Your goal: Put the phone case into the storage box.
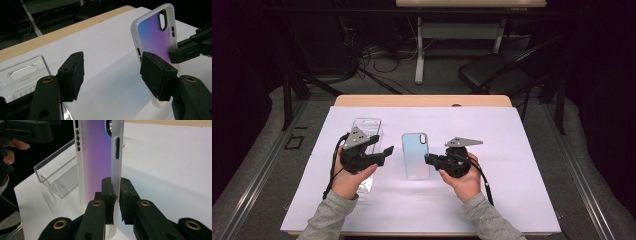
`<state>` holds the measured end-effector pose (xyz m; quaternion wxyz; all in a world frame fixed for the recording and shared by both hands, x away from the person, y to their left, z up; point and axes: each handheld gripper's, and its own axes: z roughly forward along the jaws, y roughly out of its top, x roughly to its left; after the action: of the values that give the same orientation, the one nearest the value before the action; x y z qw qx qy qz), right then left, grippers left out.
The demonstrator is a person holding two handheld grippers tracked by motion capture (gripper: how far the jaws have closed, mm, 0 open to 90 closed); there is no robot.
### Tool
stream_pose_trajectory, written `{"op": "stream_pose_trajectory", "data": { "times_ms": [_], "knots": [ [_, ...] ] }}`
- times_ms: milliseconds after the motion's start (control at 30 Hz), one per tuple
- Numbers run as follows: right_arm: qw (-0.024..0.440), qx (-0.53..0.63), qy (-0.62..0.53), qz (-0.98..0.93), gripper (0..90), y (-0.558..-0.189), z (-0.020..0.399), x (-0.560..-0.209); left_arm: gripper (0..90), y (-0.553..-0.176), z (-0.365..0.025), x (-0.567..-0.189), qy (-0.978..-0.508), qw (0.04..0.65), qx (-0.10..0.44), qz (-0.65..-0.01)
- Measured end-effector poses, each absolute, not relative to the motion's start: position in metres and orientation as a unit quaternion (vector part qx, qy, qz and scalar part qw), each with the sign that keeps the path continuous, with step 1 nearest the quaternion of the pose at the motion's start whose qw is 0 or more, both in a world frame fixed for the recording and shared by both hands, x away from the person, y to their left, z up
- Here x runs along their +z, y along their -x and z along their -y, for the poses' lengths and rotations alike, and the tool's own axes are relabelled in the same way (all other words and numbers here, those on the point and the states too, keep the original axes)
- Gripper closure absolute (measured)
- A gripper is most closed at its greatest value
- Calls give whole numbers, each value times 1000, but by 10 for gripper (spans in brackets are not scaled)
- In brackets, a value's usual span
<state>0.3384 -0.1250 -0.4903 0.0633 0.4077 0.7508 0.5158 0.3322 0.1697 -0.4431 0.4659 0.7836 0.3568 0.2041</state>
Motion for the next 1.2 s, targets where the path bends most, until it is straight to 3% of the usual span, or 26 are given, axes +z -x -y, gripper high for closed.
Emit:
{"op": "stream_pose_trajectory", "data": {
  "times_ms": [1200],
  "knots": [
    [83,496,-413,-759,830,-332,111,-490,391,-324,-160,-437,-799,445,262,-307]
  ]
}}
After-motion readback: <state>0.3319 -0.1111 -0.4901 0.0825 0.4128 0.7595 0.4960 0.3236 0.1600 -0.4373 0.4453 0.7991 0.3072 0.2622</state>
